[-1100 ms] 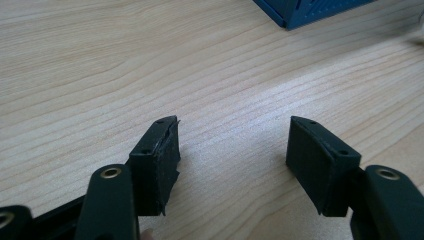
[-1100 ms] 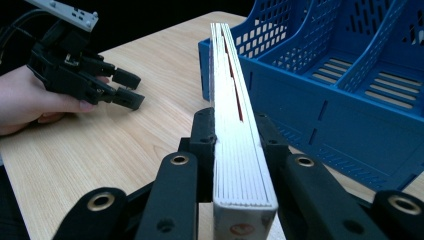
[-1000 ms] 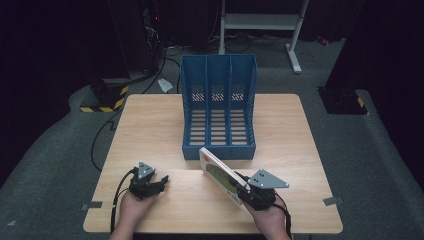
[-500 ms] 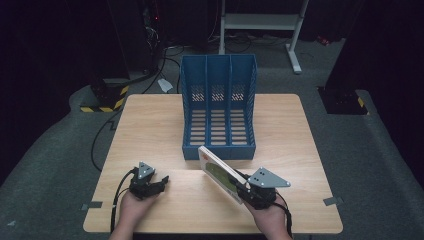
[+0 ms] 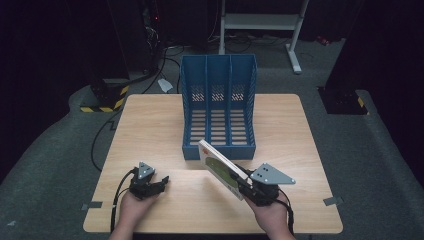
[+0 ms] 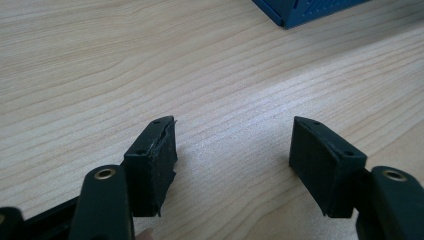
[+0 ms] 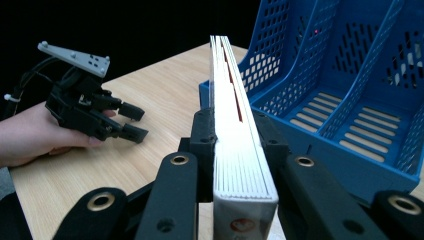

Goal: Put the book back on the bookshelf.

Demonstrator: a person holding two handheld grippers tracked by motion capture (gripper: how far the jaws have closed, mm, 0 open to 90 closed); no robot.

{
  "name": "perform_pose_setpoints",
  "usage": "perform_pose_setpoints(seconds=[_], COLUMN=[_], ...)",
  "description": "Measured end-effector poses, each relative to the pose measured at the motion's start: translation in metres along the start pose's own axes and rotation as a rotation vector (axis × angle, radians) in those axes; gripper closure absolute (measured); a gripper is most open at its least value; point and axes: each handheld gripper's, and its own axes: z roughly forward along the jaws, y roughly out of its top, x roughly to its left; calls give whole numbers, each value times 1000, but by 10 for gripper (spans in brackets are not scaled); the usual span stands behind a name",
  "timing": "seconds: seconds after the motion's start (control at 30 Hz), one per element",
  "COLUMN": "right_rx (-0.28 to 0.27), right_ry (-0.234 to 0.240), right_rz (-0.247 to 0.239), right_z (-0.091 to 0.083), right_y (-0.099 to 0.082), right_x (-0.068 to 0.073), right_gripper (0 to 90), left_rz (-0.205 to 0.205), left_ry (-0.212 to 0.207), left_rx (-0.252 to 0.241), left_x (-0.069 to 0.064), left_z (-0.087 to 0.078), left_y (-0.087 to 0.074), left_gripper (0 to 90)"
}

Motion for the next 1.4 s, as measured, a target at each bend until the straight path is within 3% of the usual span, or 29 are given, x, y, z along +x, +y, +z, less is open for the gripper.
perform_pose_setpoints(seconds=[0.97, 1.23, 1.4], right_rx=[-96, -104, -106], right_ry=[-79, -125, -172], right_rz=[13, 28, 56], right_z=[-24, -25, -27], right_y=[48, 56, 60], right_x=[-24, -38, -55], right_gripper=[755, 755, 755], left_rz=[-1, 0, 0], left_ry=[2, 1, 1], left_rx=[-3, -2, -2], left_x=[0, 0, 0], left_z=[0, 0, 0], left_y=[0, 0, 0], left_gripper=[352, 352, 352])
